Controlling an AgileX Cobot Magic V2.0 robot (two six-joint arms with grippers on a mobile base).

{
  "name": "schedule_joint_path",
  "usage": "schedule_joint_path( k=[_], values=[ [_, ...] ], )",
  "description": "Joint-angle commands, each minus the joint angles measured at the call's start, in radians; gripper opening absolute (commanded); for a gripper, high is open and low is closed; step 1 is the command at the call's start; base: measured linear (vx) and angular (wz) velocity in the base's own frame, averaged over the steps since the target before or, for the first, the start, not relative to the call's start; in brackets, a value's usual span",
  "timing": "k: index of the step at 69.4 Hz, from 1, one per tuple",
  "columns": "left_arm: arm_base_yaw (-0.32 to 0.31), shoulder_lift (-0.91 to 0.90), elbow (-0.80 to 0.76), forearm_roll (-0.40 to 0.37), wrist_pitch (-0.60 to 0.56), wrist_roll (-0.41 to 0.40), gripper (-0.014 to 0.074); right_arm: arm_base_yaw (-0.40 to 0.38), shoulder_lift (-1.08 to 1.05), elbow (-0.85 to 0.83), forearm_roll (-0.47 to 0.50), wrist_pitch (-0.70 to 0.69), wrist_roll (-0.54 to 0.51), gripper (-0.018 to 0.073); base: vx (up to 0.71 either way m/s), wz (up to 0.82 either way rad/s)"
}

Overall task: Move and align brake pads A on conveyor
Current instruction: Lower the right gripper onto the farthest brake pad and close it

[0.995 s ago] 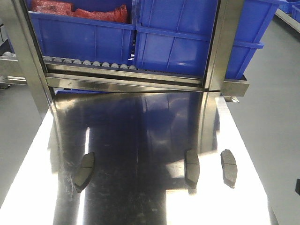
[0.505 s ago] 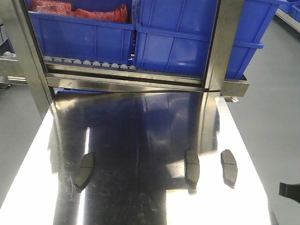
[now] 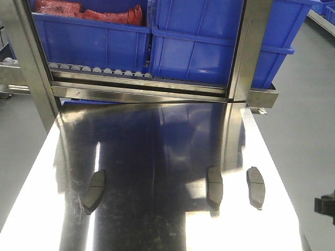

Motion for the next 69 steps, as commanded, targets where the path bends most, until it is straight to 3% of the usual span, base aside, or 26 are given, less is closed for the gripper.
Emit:
schedule_joint_path(
  k=[1,13,20,28,38,54,69],
  values=[
    [-0.005,0.004,-0.029,-0.016,-0.079,-0.005,-0.0006,0.008,0.022,-0.086,0.025,-0.027,-0.044,0.0482,0.0,0.0],
    [-0.005,0.004,-0.029,-0.016,-0.079,-0.005,-0.0006,0.141,0.151,-0.183,0.027,-0.024,-0.022,0.0474,0.0,0.0],
    [-0.005,0.004,-0.029,-0.016,-0.079,-0.005,-0.0006,0.24,0.272,-0.248,0.01,-0.024,0.055,0.047,0.0,0.0],
    [-0.005,0.004,-0.029,-0.016,-0.079,-0.005,-0.0006,0.301,0.413,-0.333,-0.043,-0.006,0.154,0.047,0.0,0.0],
    [-0.005,0.004,-0.029,-0.016,-0.079,-0.005,-0.0006,0.308,0.582,-0.458,-0.084,0.076,0.219,0.047,0.0,0.0],
    [-0.005,0.004,-0.029,-0.016,-0.079,-0.005,-0.0006,0.251,0.753,-0.62,-0.095,0.225,0.201,0.047,0.0,0.0],
    [-0.005,0.004,-0.029,-0.016,-0.079,-0.005,-0.0006,0.239,0.833,-0.675,-0.085,0.254,0.144,0.047,0.0,0.0]
  ],
)
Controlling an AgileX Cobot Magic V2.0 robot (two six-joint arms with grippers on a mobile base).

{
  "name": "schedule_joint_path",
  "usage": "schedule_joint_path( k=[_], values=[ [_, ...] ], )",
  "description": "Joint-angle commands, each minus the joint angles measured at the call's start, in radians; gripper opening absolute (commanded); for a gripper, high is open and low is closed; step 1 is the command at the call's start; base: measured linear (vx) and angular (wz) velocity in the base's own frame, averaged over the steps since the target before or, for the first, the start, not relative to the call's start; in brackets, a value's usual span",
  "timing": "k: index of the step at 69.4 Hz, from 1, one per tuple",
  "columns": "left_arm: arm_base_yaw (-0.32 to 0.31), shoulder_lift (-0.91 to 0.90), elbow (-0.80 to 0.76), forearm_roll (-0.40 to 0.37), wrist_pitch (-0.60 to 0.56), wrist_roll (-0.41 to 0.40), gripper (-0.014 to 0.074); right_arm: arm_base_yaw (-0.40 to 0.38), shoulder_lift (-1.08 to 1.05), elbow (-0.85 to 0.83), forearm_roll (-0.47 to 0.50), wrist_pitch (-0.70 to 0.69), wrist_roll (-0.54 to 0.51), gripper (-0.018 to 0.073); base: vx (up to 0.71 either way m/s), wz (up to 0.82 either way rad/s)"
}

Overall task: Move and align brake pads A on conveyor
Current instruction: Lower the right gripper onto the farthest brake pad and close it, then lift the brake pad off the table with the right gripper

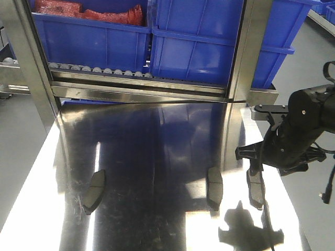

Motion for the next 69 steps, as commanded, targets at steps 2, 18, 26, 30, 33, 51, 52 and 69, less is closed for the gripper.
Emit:
schedule_joint_path(
  k=[2,18,26,30,33,51,52,69],
  values=[
    [-0.005,0.004,-0.029,-0.016,-0.08,-0.005,-0.0006,-0.005,-0.006,-0.043,0.0,-0.01,-0.026,0.047,0.0,0.0],
    [-0.005,0.004,-0.029,-0.016,-0.08,-0.005,-0.0006,-0.005,0.076,-0.043,0.021,-0.017,-0.054,0.047,0.0,0.0],
    [-0.005,0.004,-0.029,-0.016,-0.08,-0.005,-0.0006,-0.005,0.108,-0.043,0.021,-0.019,-0.056,0.047,0.0,0.0],
    [-0.005,0.004,-0.029,-0.016,-0.08,-0.005,-0.0006,-0.005,0.12,-0.043,0.02,-0.023,-0.056,0.047,0.0,0.0],
    [-0.005,0.004,-0.029,-0.016,-0.08,-0.005,-0.0006,-0.005,0.127,-0.043,0.02,-0.03,-0.056,0.047,0.0,0.0],
    [-0.005,0.004,-0.029,-0.016,-0.08,-0.005,-0.0006,-0.005,0.152,-0.044,0.019,-0.061,-0.057,0.0374,0.0,0.0],
    [-0.005,0.004,-0.029,-0.016,-0.08,-0.005,-0.0006,-0.005,0.152,-0.044,0.019,-0.063,-0.057,0.0358,0.0,0.0],
    [-0.005,0.004,-0.029,-0.016,-0.08,-0.005,-0.0006,-0.005,0.149,-0.044,0.019,-0.063,-0.057,0.002,0.0,0.0]
  ],
)
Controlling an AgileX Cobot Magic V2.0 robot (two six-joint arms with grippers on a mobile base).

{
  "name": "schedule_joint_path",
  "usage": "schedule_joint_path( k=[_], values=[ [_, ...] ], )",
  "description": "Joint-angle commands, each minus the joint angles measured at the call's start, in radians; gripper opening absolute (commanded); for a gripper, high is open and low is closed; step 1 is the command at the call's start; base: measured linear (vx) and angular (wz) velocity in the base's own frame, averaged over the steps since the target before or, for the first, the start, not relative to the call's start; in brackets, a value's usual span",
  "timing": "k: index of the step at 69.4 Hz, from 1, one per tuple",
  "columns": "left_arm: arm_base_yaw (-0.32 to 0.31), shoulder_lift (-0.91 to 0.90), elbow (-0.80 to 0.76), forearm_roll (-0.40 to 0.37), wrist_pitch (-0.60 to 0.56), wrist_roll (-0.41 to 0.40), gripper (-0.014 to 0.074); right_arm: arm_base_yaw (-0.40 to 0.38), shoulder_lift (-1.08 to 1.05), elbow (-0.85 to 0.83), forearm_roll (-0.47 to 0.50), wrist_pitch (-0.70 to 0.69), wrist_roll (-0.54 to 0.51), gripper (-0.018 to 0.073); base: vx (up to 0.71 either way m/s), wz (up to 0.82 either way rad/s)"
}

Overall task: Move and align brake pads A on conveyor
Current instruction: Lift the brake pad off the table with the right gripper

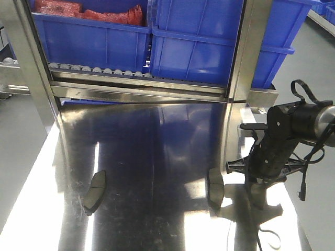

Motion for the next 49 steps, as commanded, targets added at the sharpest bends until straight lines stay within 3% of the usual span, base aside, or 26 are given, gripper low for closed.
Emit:
schedule_joint_path(
  k=[1,24,49],
  values=[
    [-0.005,0.004,-0.029,-0.016,-0.08,-0.005,-0.0006,-0.005,-0.035,-0.017,-0.007,-0.015,-0.01,0.0,0.0,0.0],
    [-0.005,0.004,-0.029,-0.016,-0.08,-0.005,-0.0006,-0.004,-0.226,0.003,-0.016,-0.049,-0.011,-0.0011,0.0,0.0],
    [-0.005,0.004,-0.029,-0.016,-0.08,-0.005,-0.0006,-0.004,-0.701,0.264,-0.019,-0.211,-0.017,-0.0008,0.0,0.0]
  ],
)
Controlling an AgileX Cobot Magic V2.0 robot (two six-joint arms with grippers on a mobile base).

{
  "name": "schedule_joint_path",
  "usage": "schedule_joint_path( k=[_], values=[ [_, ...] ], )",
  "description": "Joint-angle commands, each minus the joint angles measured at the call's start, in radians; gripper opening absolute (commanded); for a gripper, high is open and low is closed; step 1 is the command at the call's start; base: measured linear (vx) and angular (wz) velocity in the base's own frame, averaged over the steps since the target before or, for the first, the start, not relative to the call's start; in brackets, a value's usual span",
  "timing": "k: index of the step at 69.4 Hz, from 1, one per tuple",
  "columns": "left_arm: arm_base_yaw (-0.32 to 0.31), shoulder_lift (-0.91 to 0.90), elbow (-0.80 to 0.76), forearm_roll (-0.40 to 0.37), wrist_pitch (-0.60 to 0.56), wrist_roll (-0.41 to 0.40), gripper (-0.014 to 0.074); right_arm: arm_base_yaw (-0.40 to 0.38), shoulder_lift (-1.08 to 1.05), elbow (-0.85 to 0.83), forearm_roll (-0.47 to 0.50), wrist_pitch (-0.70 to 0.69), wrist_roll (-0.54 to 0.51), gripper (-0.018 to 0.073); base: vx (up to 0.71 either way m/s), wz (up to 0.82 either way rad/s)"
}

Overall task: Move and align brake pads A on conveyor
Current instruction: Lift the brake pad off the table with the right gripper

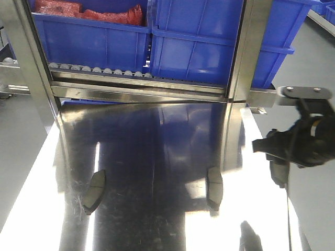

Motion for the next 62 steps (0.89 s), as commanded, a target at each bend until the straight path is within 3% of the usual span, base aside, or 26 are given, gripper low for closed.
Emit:
schedule_joint_path(
  k=[1,30,48,62],
  values=[
    [-0.005,0.004,-0.029,-0.016,-0.08,-0.005,-0.0006,-0.004,-0.156,0.033,-0.014,-0.076,-0.016,-0.0008,0.0,0.0],
    [-0.005,0.004,-0.029,-0.016,-0.08,-0.005,-0.0006,-0.004,-0.603,0.245,-0.013,-0.153,-0.114,-0.0007,0.0,0.0],
    [-0.005,0.004,-0.029,-0.016,-0.08,-0.005,-0.0006,-0.004,-0.881,0.363,-0.01,-0.187,-0.119,-0.0007,0.0,0.0],
    [-0.005,0.004,-0.029,-0.016,-0.08,-0.005,-0.0006,-0.004,-0.977,0.399,-0.003,-0.193,-0.12,-0.0007,0.0,0.0]
  ],
)
